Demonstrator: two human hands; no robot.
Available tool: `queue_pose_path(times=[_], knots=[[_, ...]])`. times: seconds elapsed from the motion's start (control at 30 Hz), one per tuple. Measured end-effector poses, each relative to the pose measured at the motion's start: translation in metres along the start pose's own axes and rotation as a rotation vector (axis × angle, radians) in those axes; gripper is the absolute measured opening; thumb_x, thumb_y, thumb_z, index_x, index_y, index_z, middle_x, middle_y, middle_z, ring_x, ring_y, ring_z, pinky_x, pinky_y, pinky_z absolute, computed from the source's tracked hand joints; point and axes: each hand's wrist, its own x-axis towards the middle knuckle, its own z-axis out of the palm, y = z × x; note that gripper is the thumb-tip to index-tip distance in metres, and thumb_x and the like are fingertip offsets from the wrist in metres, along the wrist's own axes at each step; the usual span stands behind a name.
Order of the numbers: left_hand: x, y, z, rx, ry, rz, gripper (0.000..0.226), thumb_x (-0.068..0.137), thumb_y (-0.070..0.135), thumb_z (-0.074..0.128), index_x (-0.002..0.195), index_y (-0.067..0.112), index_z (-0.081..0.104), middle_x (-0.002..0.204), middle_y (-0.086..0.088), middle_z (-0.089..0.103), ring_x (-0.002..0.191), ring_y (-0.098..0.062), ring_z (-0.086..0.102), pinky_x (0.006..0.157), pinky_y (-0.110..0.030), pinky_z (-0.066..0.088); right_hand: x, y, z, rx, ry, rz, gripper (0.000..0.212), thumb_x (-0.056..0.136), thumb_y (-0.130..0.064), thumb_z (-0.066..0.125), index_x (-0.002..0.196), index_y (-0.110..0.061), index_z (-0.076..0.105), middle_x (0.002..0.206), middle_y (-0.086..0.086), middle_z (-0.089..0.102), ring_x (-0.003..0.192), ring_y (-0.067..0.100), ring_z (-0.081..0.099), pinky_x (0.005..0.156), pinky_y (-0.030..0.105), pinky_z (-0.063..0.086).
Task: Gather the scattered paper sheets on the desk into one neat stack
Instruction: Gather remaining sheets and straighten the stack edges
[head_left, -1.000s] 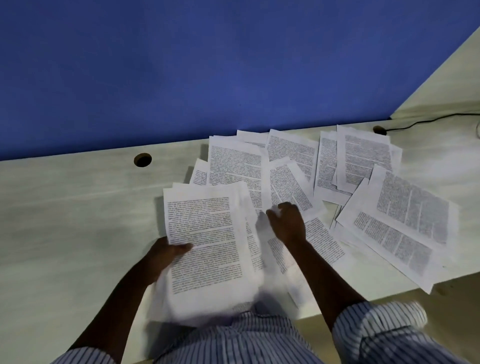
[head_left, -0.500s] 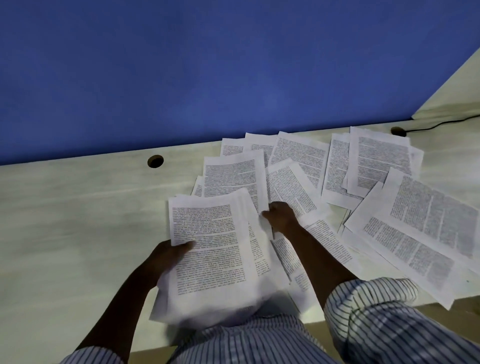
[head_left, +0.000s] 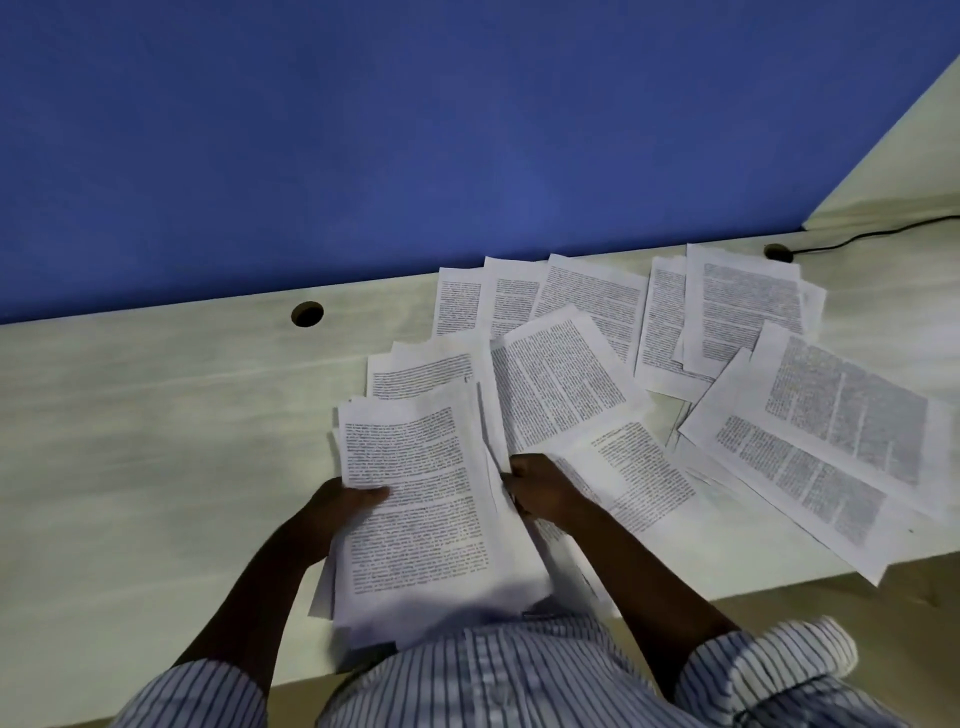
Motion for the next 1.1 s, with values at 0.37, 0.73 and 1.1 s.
queue_pose_path(times=[0.37,0.73,1.1], knots=[[0.0,0.014,-0.036,0.085,0.072,0.106,0.035,0.085,0.008,0.074,0.119,0.004,0.069,0.115,-0.011,0.073,0.106,-0.029,0.069,0.098,-0.044,0.052,-0.002,0.021,-0.004,-0.028,0.274,0.061,0.015,0.09,-0.03,0.068,0.091,-0.02,0.055,0.082,-0.009,0.053,0.079,0.01,0.052,0.078,0.024,0.04],[-0.026,0.021,-0.127,-0.035,0.269,0.202,0.02,0.088,0.001,0.069,0.106,0.01,0.071,0.097,0.002,0.075,0.083,-0.009,0.072,0.082,-0.031,0.053,0.012,0.016,-0.003,-0.165,0.292,0.129,0.037,0.081,-0.048,0.066,0.078,-0.012,0.059,0.069,-0.001,0.058,0.07,0.023,0.06,0.075,0.035,0.056],[-0.043,0.04,-0.162,-0.263,0.136,0.291,0.033,0.092,0.0,0.06,0.124,-0.002,0.063,0.12,-0.015,0.07,0.104,-0.029,0.07,0.085,-0.038,0.059,-0.003,-0.098,0.045,0.204,-0.006,-0.111,0.056,0.084,-0.063,0.067,0.109,-0.013,0.067,0.091,0.001,0.07,0.08,0.014,0.068,0.069,0.03,0.058]])
